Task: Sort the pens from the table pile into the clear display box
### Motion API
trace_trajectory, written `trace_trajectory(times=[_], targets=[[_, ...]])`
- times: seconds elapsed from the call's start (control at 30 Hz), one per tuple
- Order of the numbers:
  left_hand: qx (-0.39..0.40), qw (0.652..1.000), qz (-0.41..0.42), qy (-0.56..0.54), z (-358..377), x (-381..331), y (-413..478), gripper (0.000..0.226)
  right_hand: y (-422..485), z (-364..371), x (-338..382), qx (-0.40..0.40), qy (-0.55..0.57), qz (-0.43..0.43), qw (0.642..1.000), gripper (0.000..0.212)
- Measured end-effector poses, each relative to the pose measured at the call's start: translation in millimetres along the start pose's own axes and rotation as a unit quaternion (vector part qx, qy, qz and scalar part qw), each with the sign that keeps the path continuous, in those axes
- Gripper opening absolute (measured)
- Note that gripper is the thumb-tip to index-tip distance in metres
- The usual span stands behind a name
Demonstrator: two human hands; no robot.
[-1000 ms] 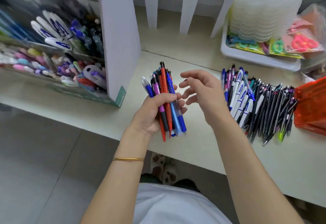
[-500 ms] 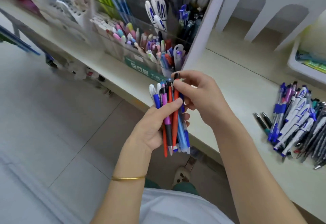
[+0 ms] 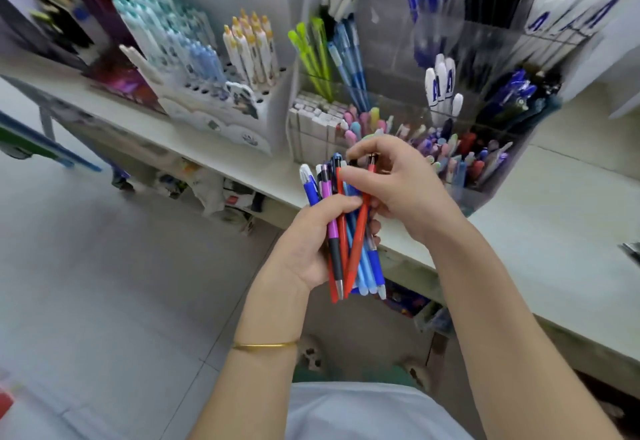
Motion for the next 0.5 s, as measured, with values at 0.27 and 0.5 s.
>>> trace_trajectory(times=[0.27,0.5], targets=[[-0.001,1.000,-0.013,0.022,-22,-32,16,0.010,28,25,15,-0.010,-0.004,-0.001,1.000,0.020],[0.018,0.999,-0.033,0.039,-18,-52,40,0.006,55,28,19,0.020,0.012,-0.006,1.000,0.026]])
Point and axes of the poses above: each hand's wrist, its own y-axis towards the middle knuckle, its own z-axis out of the palm, x = y × z, the point moved 9 cm from there along y, towards the middle knuckle, and after that the axes turned 7 degrees about -x, right-handed, at the moved point
